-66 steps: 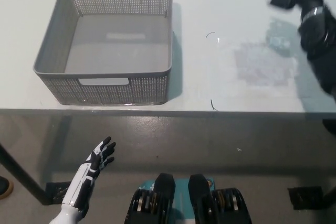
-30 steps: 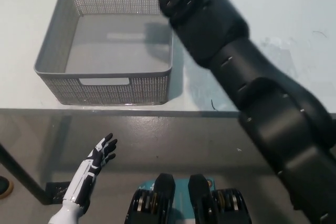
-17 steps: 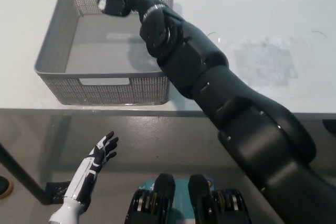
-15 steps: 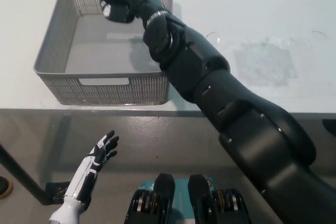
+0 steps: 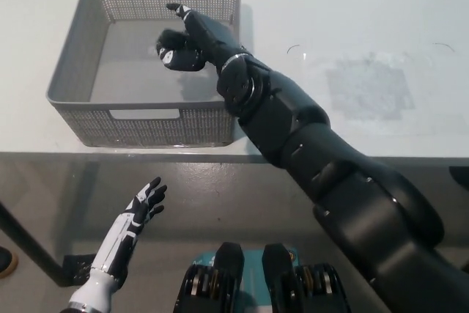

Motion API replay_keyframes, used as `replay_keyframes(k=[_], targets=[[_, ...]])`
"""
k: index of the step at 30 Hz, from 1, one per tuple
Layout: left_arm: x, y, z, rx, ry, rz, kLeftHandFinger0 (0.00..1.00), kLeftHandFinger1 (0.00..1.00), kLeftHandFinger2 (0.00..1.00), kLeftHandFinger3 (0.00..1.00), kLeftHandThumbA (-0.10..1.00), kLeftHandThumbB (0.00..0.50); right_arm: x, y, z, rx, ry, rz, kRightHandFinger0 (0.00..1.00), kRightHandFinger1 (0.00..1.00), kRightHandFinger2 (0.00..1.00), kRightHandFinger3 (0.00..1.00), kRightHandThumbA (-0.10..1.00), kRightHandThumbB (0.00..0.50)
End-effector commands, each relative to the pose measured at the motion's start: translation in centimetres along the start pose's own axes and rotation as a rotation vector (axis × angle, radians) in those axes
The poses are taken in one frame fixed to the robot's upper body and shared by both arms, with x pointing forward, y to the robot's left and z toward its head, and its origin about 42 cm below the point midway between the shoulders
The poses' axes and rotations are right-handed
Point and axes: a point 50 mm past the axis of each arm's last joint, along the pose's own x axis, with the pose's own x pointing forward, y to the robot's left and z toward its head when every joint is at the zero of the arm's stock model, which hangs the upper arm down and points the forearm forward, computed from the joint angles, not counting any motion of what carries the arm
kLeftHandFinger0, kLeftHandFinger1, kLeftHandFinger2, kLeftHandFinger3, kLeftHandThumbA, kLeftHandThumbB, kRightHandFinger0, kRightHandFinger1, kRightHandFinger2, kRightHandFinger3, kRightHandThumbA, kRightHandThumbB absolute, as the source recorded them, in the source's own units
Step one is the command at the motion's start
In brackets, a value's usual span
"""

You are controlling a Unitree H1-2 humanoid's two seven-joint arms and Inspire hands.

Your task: Use the right hand to pick up a webcam and put it into a container on the left side

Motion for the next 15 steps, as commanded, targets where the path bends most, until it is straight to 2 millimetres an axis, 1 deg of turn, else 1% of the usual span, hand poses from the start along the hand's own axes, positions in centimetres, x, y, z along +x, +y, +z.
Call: replay_keyframes(k=[1,3,6,8,9,10,11,12,13,14,15], targets=[[0.8,0.5,1.2,0.033,-0.040,-0.033,1.00,1.00,1.00,1.00,1.00,0.253,0.8,-4.1,3.7,-0.072,-0.104,0.001,1.00,1.00,1.00,1.00,1.00,0.384],[0.7,0.5,1.2,0.038,-0.041,-0.037,1.00,1.00,1.00,1.00,1.00,0.254,0.8,-5.1,4.1,-0.078,-0.130,-0.015,1.00,1.00,1.00,1.00,1.00,0.380],[0.7,0.5,1.2,0.042,-0.044,-0.037,1.00,1.00,1.00,1.00,1.00,0.247,0.8,-6.4,4.5,-0.038,-0.155,-0.041,1.00,1.00,1.00,1.00,1.00,0.400],[0.8,0.5,1.2,0.039,-0.039,-0.041,1.00,1.00,1.00,1.00,1.00,0.253,0.8,-7.3,4.8,-0.009,-0.181,-0.067,1.00,1.00,1.00,1.00,1.00,0.401],[0.9,0.6,1.3,0.043,-0.043,-0.040,1.00,1.00,1.00,1.00,1.00,0.257,0.7,-8.6,5.2,0.030,-0.206,-0.086,1.00,1.00,1.00,1.00,1.00,0.404],[0.9,0.6,1.3,0.044,-0.043,-0.041,1.00,1.00,1.00,1.00,1.00,0.256,0.6,-8.9,5.2,0.041,-0.214,-0.095,1.00,1.00,1.00,1.00,1.00,0.406],[0.9,0.6,1.4,0.049,-0.049,-0.045,1.00,1.00,1.00,1.00,1.00,0.248,0.5,-10.1,5.6,0.031,-0.233,-0.119,1.00,1.00,1.00,1.00,1.00,0.409],[1.0,0.6,1.3,0.034,-0.045,-0.044,1.00,1.00,1.00,1.00,1.00,0.257,0.3,-11.1,5.9,0.030,-0.269,-0.150,1.00,1.00,1.00,1.00,1.00,0.416],[1.0,0.6,1.3,0.036,-0.046,-0.043,1.00,1.00,1.00,1.00,1.00,0.251,0.2,-11.6,6.0,0.046,-0.286,-0.155,1.00,1.00,1.00,1.00,1.00,0.405],[1.0,0.6,1.3,0.038,-0.045,-0.041,1.00,1.00,1.00,1.00,1.00,0.250,-0.3,-13.3,6.4,0.120,-0.349,-0.181,1.00,1.00,1.00,1.00,1.00,0.405],[1.0,0.7,1.3,0.037,-0.044,-0.041,1.00,1.00,1.00,1.00,1.00,0.249,-0.7,-14.2,6.5,0.155,-0.379,-0.201,1.00,1.00,1.00,1.00,1.00,0.406]])
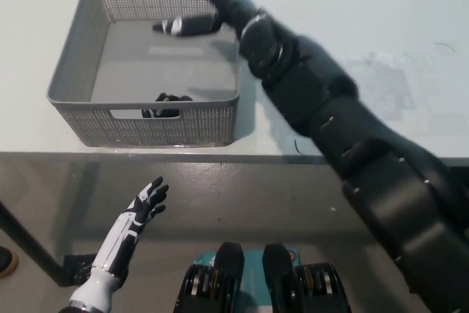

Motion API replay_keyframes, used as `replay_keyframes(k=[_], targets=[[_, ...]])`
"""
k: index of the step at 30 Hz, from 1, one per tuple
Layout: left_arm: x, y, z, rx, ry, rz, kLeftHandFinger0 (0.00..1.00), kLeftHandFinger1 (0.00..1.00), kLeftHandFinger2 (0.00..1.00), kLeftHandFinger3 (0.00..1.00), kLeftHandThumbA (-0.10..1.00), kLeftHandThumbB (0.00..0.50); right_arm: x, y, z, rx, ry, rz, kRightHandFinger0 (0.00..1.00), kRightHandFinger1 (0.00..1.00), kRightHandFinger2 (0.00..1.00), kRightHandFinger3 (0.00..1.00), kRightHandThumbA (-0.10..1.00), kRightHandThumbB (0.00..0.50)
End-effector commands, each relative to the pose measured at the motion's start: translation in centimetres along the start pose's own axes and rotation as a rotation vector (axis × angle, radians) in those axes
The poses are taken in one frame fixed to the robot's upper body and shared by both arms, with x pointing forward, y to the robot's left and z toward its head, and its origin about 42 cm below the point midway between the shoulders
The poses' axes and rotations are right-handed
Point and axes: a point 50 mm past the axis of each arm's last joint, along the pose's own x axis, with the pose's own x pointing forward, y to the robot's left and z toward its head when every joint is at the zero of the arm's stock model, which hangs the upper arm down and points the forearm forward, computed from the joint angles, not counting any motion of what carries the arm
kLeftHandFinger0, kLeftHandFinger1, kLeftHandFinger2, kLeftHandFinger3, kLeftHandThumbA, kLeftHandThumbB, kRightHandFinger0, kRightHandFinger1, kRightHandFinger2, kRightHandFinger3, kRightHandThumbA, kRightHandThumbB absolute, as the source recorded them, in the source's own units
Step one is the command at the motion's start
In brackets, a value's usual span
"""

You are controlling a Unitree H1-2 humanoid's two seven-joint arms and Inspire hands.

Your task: Use the right hand to pick up a webcam and put it into a container on the left side

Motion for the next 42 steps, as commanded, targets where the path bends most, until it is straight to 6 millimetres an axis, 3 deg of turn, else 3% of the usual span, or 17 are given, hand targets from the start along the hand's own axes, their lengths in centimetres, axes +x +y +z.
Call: replay_keyframes(k=[1,4,6,7,11,16,17,22,25,27,30,31,33,35,37,42], targets=[[0.7,0.7,1.2,0.031,-0.042,-0.025,1.00,1.00,1.00,1.00,1.00,0.248,0.4,-7.3,5.8,0.112,-0.254,-0.123,1.00,1.00,1.00,1.00,1.00,0.419],[0.6,0.8,1.2,0.038,-0.044,-0.029,1.00,1.00,1.00,1.00,1.00,0.260,-0.8,-10.4,6.9,0.157,-0.297,-0.171,1.00,1.00,1.00,1.00,1.00,0.429],[0.8,0.8,1.0,0.035,-0.044,-0.029,1.00,1.00,1.00,1.00,1.00,0.273,-2.9,-13.4,7.8,0.218,-0.356,-0.227,1.00,1.00,1.00,1.00,1.00,0.431],[0.8,0.8,0.9,0.035,-0.044,-0.029,1.00,1.00,1.00,1.00,1.00,0.273,-3.0,-13.6,7.8,0.219,-0.358,-0.229,1.00,1.00,1.00,1.00,1.00,0.431],[0.7,0.8,0.9,0.031,-0.042,-0.031,1.00,1.00,1.00,1.00,1.00,0.248,-7.6,-17.3,7.7,0.237,-0.471,-0.353,1.00,1.00,1.00,1.00,1.00,0.405],[0.4,1.0,1.1,0.042,-0.040,-0.034,1.00,1.00,1.00,1.00,1.00,0.223,-13.8,-18.5,5.9,0.327,-0.562,-0.426,1.00,1.00,1.00,1.00,1.00,0.423],[0.6,1.1,1.2,0.045,-0.044,-0.032,1.00,1.00,1.00,1.00,1.00,0.203,-15.8,-18.5,4.7,0.347,-0.588,-0.439,1.00,1.00,1.00,1.00,1.00,0.382],[0.5,1.3,1.2,0.042,-0.036,-0.026,1.00,1.00,1.00,1.00,1.00,0.197,-21.7,-16.2,1.1,0.408,-0.607,-0.473,1.00,1.00,1.00,1.00,1.00,0.315],[0.4,1.2,1.1,0.032,-0.030,-0.027,1.00,1.00,1.00,1.00,1.00,0.197,-26.0,-13.0,-2.3,0.423,-0.575,-0.487,1.00,1.00,1.00,1.00,1.00,0.329],[0.6,1.2,1.2,0.030,-0.031,-0.024,1.00,1.00,1.00,1.00,1.00,0.189,-27.3,-11.7,-3.6,0.447,-0.562,-0.488,1.00,1.00,1.00,1.00,1.00,0.332],[0.8,1.2,1.3,0.036,-0.033,-0.024,1.00,1.00,1.00,1.00,1.00,0.174,-30.3,-8.5,-5.9,0.513,-0.490,-0.473,1.00,1.00,1.00,1.00,1.00,0.386],[0.9,1.2,1.3,0.035,-0.036,-0.025,1.00,1.00,1.00,1.00,1.00,0.175,-31.7,-7.2,-7.1,0.517,-0.454,-0.455,1.00,1.00,1.00,1.00,1.00,0.379],[1.1,1.3,1.4,0.039,-0.040,-0.030,1.00,1.00,1.00,1.00,1.00,0.168,-33.3,-5.6,-8.8,0.532,-0.408,-0.436,1.00,1.00,1.00,1.00,1.00,0.348],[1.1,1.2,1.4,0.036,-0.036,-0.033,1.00,1.00,1.00,1.00,1.00,0.173,-34.8,-4.4,-10.6,0.566,-0.345,-0.415,1.00,1.00,1.00,1.00,1.00,0.355],[1.1,1.3,1.4,0.033,-0.038,-0.032,1.00,1.00,1.00,1.00,1.00,0.166,-36.2,-2.8,-12.7,0.647,-0.287,-0.377,1.00,1.00,1.00,1.00,1.00,0.309],[0.9,1.5,1.4,0.031,-0.041,-0.024,1.00,1.00,1.00,1.00,1.00,0.165,-37.7,0.3,-15.5,0.734,-0.183,-0.287,1.00,1.00,1.00,1.00,1.00,0.303]])
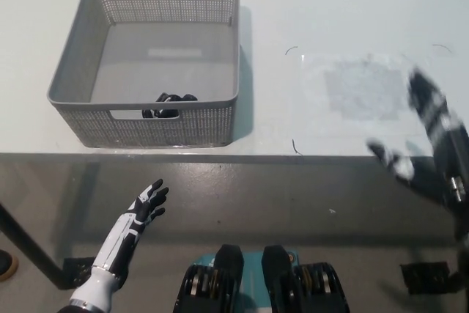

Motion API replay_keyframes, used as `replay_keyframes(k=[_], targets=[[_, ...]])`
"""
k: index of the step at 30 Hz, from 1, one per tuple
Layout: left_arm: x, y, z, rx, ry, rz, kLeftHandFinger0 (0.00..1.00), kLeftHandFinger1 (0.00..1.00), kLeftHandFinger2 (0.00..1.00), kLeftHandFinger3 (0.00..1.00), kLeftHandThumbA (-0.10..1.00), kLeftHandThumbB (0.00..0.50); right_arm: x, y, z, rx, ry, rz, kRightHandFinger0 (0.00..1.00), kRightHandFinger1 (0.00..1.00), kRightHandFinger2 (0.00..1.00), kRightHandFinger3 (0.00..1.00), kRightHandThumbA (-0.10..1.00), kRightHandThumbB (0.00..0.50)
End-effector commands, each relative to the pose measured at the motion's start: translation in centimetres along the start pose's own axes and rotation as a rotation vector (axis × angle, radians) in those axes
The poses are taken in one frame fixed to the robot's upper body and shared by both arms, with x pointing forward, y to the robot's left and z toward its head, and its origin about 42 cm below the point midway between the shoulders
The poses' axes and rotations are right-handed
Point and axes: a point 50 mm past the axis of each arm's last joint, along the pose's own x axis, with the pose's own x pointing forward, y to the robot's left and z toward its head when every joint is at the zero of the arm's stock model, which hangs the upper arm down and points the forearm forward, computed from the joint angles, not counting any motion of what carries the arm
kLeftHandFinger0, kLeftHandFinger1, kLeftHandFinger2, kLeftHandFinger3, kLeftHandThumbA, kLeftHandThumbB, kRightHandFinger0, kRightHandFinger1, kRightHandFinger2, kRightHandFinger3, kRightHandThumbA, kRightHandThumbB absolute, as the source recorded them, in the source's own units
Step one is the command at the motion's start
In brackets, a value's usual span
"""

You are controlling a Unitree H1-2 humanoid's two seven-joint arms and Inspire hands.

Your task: Use the right hand to pick up a webcam and put it into a container on the left side

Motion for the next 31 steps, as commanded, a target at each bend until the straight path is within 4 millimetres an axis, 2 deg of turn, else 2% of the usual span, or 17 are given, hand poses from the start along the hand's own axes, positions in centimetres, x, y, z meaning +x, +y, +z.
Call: replay_keyframes(k=[1,5,6,10,12,15,20,21,23,26,31], targets=[[0.9,1.4,1.9,0.034,-0.077,-0.020,1.00,1.00,1.00,1.00,1.00,0.175,-2.6,-0.4,0.8,0.222,-0.099,0.126,1.00,1.00,1.00,1.00,1.00,0.288],[0.9,1.2,1.9,0.030,-0.077,-0.021,1.00,1.00,1.00,1.00,1.00,0.165,-3.6,0.2,-0.8,0.249,-0.046,0.155,1.00,1.00,1.00,1.00,1.00,0.275],[0.9,1.3,1.9,0.027,-0.078,-0.015,1.00,1.00,1.00,1.00,1.00,0.160,-3.7,0.7,-1.6,0.262,-0.027,0.180,1.00,1.00,1.00,1.00,1.00,0.243],[0.8,1.7,2.0,0.029,-0.078,-0.005,1.00,1.00,1.00,1.00,1.00,0.165,-4.0,2.3,-4.0,0.301,0.043,0.199,1.00,1.00,1.00,1.00,1.00,0.257],[0.7,1.6,1.9,0.025,-0.079,-0.002,1.00,1.00,1.00,1.00,1.00,0.147,-4.5,3.0,-5.6,0.327,0.102,0.194,1.00,1.00,1.00,1.00,1.00,0.263],[0.6,1.8,1.9,0.027,-0.080,-0.001,1.00,1.00,1.00,1.00,1.00,0.148,-4.6,3.6,-6.8,0.329,0.132,0.186,1.00,1.00,1.00,1.00,1.00,0.230],[0.7,1.9,1.8,0.033,-0.076,0.007,1.00,1.00,1.00,1.00,1.00,0.149,-4.3,4.0,-7.6,0.304,0.146,0.198,1.00,1.00,1.00,1.00,1.00,0.242],[0.7,1.8,1.7,0.028,-0.071,0.006,1.00,1.00,1.00,1.00,1.00,0.152,-4.4,4.0,-7.8,0.312,0.155,0.197,1.00,1.00,1.00,1.00,1.00,0.231],[0.6,1.8,1.7,0.028,-0.071,0.003,1.00,1.00,1.00,1.00,1.00,0.145,-4.6,3.9,-7.9,0.309,0.168,0.199,1.00,1.00,1.00,1.00,1.00,0.245],[0.3,1.8,1.6,0.026,-0.062,0.007,1.00,1.00,1.00,1.00,1.00,0.165,-4.7,4.0,-8.2,0.306,0.176,0.200,1.00,1.00,1.00,1.00,1.00,0.238],[0.2,1.8,1.6,0.029,-0.059,0.011,1.00,1.00,1.00,1.00,1.00,0.156,-4.6,4.0,-8.3,0.305,0.183,0.198,1.00,1.00,1.00,1.00,1.00,0.232]])
